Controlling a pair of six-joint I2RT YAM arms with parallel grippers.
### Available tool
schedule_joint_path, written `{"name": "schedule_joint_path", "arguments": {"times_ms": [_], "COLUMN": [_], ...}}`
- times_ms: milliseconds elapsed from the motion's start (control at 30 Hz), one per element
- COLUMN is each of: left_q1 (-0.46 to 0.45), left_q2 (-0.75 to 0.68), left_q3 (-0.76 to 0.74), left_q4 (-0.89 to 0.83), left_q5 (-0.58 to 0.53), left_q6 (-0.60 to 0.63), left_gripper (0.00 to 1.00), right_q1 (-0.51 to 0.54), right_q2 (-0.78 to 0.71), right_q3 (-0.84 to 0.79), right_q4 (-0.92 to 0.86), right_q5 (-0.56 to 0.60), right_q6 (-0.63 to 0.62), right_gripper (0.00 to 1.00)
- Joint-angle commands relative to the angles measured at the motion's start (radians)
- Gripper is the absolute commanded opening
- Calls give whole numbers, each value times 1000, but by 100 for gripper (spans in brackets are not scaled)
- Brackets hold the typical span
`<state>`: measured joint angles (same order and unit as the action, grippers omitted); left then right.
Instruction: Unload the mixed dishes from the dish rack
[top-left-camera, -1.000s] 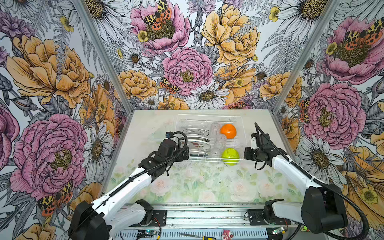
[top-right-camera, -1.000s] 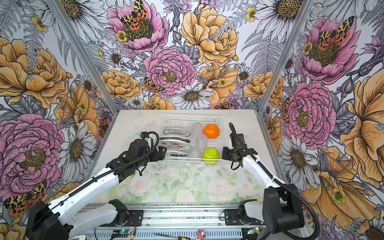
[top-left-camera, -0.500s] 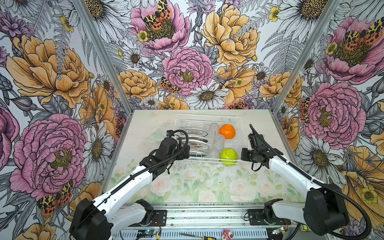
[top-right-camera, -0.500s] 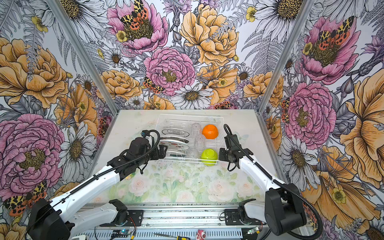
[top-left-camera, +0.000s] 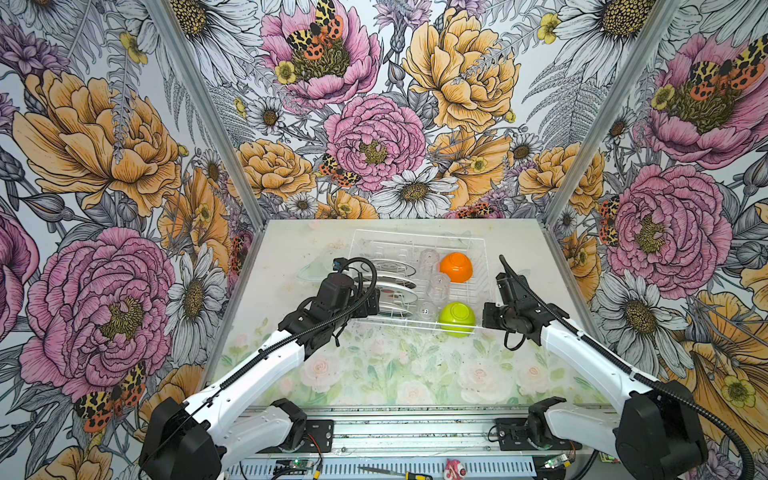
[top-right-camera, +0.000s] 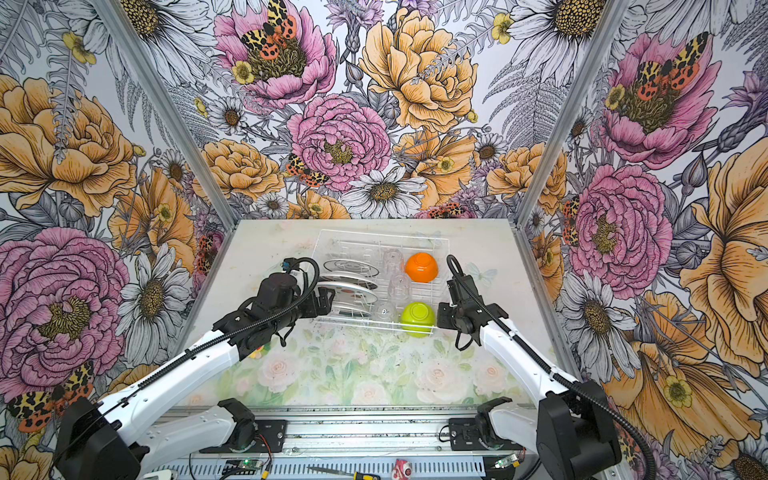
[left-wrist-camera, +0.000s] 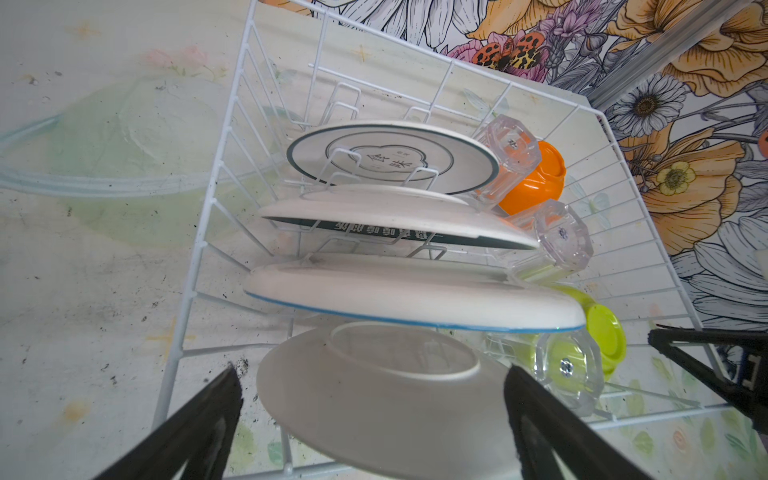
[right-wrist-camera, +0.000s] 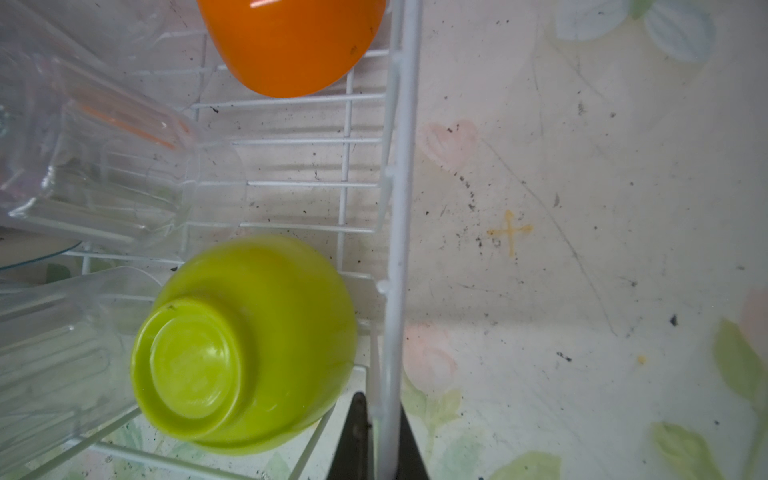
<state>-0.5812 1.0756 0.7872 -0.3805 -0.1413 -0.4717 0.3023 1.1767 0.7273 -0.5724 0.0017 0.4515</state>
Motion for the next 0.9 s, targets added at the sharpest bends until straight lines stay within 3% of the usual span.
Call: {"name": "schedule_joint_path", "arguments": {"times_ms": [0,467,667,733,867], "left_q1": [-1,-2,-2,-2,-4], "left_q2": [-23,-78,-89,-102,-132], "left_q3": [21,0,3,5,0], "left_q4": [-11,-37,-47,-55,-65], "left_q5": [-11,-38,-31,-27,-30], "left_q6": [11,10,12,11,15], "left_gripper": [99,99,99,99,99], "right_q1": [59,133,136,135,135], "right_q2": [-1,-4,0,-13,-72], "right_q3": [2,-2,2,6,25], "right_q4": [-21,-6,-15,-13,-11], "right_q5": [38,66,151,148,126], "right_q6": [-208,-228,-188,-179,-169], "right_gripper": [0,0,0,7,37]}}
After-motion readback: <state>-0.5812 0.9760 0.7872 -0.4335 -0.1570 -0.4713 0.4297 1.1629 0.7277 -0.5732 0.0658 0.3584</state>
